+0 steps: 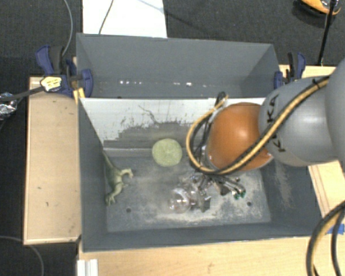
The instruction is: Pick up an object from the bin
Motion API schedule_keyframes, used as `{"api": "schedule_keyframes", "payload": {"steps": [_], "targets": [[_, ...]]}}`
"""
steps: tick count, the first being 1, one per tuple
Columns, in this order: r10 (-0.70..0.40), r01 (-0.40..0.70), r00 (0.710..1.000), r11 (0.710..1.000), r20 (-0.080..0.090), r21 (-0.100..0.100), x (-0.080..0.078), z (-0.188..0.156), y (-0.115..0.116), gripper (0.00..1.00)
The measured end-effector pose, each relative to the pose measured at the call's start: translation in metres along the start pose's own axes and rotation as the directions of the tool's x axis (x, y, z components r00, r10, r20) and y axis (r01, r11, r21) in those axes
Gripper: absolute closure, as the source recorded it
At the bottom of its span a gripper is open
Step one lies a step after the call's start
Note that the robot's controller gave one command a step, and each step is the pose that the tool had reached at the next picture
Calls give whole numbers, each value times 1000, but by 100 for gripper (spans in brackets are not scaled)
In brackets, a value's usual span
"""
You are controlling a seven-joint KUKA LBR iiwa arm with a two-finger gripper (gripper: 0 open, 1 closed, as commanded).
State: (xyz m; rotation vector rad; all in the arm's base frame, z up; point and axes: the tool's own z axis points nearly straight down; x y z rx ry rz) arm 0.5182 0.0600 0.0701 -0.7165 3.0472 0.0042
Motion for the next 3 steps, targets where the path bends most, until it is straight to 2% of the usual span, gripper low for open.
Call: {"api": "schedule_keyframes", "payload": {"steps": [1, 2, 3], "targets": [[-49, 49, 999, 999, 3, 0, -2, 0, -32, 100], [-42, 42, 999, 999, 4, 2, 1, 0, -58, 100], [-38, 38, 999, 999, 4, 2, 6, -1, -67, 100]]}}
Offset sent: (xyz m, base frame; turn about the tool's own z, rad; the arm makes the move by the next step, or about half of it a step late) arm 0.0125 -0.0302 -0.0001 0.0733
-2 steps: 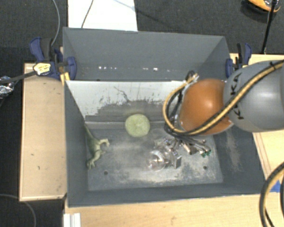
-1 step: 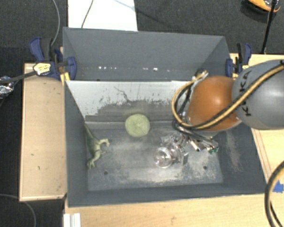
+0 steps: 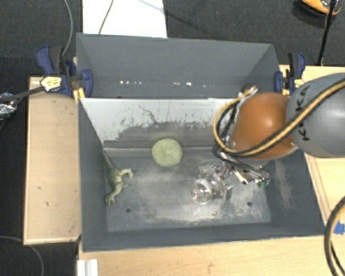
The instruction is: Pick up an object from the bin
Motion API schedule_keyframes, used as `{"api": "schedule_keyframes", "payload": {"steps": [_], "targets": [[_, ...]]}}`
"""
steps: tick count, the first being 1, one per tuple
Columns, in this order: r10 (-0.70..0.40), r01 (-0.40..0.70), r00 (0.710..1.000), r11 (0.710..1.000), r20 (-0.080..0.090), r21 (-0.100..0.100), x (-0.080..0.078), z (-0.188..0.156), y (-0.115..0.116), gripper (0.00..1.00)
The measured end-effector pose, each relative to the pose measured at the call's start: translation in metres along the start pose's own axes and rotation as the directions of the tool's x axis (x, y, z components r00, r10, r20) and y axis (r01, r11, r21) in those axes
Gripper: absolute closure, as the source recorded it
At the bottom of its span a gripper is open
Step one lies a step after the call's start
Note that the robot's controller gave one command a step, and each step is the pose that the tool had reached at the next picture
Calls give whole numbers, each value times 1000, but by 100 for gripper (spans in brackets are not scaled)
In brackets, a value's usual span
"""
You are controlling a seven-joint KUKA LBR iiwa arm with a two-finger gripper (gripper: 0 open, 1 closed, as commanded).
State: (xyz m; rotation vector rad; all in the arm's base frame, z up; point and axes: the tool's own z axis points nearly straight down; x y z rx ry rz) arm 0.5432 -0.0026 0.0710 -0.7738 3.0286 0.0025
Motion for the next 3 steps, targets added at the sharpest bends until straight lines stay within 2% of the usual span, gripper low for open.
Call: {"api": "schedule_keyframes", "payload": {"steps": [1, 2, 3], "targets": [[-31, 31, 1000, 1000, 2, 0, -6, -96, 3, 100], [-30, 30, 1000, 1000, 2, 0, -6, -96, 3, 100], [11, -11, 1000, 1000, 5, 0, -6, -178, -1, 100]]}}
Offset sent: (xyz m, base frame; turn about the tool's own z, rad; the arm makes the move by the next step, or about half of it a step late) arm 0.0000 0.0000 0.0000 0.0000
